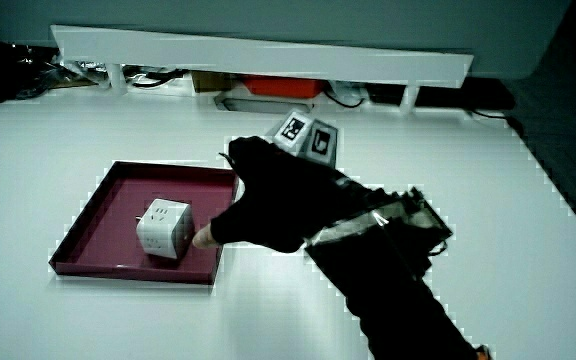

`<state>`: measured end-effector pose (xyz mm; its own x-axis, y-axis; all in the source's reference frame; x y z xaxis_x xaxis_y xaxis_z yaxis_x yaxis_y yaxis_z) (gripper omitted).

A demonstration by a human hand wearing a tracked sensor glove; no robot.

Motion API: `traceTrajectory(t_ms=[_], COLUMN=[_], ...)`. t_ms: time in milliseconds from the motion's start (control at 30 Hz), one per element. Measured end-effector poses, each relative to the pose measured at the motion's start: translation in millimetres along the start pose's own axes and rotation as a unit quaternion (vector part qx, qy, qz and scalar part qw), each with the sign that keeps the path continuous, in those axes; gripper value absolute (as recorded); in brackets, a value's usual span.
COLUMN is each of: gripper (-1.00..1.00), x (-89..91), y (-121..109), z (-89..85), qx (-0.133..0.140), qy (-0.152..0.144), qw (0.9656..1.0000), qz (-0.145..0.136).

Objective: Pick socket

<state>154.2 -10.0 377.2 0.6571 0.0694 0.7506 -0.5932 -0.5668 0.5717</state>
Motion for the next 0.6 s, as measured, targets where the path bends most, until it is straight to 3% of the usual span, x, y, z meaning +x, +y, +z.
traceTrajectory(t_ms=[67,167,200,267,500,533,567,600], gripper=[0.0,0.0,0.0,0.0,0.0,0.0,0.0,0.0], x=[-1.2,-2.0,-3.5,-4.8,-9.7,-11.5,-10.5,-10.9], y=[8.0,22.4,26.6,36.0,64.0,67.8,73.9,79.2], z=[-2.8,-7.7,-8.8,-11.3,-18.4,-20.0,-22.7,-24.3], qx=[-0.009,-0.017,-0.02,-0.02,-0.029,-0.037,-0.035,-0.034], qy=[-0.004,-0.011,-0.022,-0.037,-0.049,-0.053,-0.044,-0.069], qw=[0.9998,0.9998,0.9995,0.9991,0.9984,0.9979,0.9983,0.997], qz=[-0.016,-0.006,-0.012,0.001,0.007,-0.007,0.009,0.009])
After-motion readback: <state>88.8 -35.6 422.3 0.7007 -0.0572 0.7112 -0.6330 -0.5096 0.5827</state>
